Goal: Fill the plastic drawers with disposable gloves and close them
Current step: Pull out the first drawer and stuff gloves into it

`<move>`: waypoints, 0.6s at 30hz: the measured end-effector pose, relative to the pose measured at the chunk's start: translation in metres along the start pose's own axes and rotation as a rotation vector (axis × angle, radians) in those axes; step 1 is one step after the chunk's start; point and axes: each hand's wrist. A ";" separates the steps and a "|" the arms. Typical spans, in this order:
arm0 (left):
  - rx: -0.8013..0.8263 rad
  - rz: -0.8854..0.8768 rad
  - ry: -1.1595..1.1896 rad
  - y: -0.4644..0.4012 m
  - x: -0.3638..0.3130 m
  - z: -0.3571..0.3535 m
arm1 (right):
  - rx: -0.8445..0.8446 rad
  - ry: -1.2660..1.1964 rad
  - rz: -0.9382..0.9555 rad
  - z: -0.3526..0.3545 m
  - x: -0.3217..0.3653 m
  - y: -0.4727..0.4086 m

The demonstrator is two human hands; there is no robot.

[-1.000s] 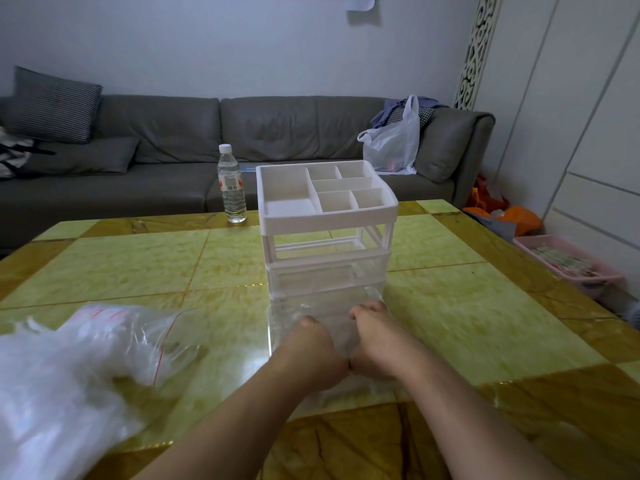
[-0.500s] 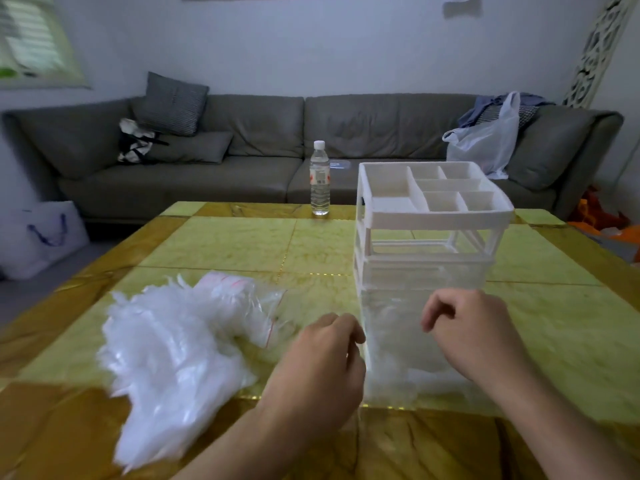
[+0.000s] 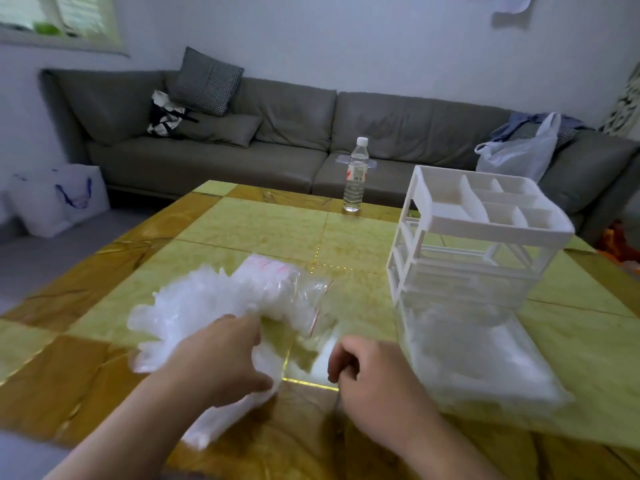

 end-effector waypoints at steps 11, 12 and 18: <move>-0.251 -0.292 0.330 -0.004 -0.033 -0.034 | -0.103 -0.179 -0.114 -0.015 0.012 -0.008; -0.261 -0.322 0.354 -0.004 -0.036 -0.035 | -0.124 -0.203 -0.119 -0.015 0.012 -0.008; -0.358 -0.452 0.475 0.007 -0.053 -0.034 | -0.047 -0.704 -0.209 -0.005 0.017 -0.008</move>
Point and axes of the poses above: each hand's wrist, its own y-axis away from the middle knuckle, its own z-axis out of the back of the hand, x = y × z, and after that the axes turned 7 degrees about y, right-handed
